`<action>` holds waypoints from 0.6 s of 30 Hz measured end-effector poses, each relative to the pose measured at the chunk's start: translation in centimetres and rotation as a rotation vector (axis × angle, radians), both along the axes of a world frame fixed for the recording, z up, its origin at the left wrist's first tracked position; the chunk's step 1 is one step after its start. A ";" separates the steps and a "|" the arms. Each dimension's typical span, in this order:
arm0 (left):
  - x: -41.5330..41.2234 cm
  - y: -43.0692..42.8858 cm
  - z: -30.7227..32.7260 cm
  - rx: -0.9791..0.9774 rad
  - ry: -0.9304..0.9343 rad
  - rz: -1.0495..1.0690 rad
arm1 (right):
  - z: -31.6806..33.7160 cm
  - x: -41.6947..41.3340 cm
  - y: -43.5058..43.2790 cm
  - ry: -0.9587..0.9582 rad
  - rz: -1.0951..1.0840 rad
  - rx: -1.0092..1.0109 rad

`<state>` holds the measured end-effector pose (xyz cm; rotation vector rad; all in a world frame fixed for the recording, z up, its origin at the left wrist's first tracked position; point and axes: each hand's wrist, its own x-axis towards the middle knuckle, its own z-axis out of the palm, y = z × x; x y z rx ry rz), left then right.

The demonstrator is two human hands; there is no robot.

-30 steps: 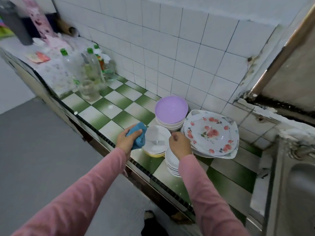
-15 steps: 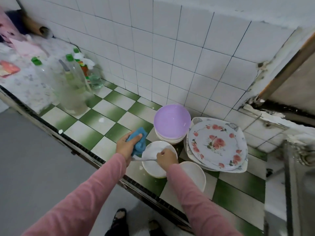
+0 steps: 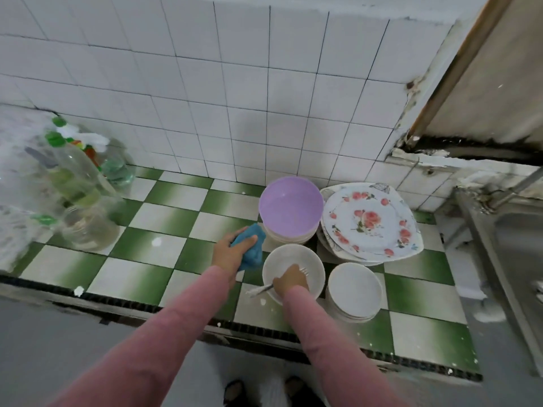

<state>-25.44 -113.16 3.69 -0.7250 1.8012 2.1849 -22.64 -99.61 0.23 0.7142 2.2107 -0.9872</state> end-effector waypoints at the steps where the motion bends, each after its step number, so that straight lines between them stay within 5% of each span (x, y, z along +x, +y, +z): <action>1: 0.0 -0.2 0.0 0.003 -0.008 -0.018 | 0.1 0.1 -0.2 0.001 -0.042 -0.002; 13: 0.5 -1.4 0.2 0.010 0.001 -0.153 | -0.6 0.5 -0.4 -0.001 -0.386 -0.046; 18: 0.2 -1.2 0.7 0.032 -0.006 -0.169 | 1.8 0.8 0.5 0.024 -0.290 0.017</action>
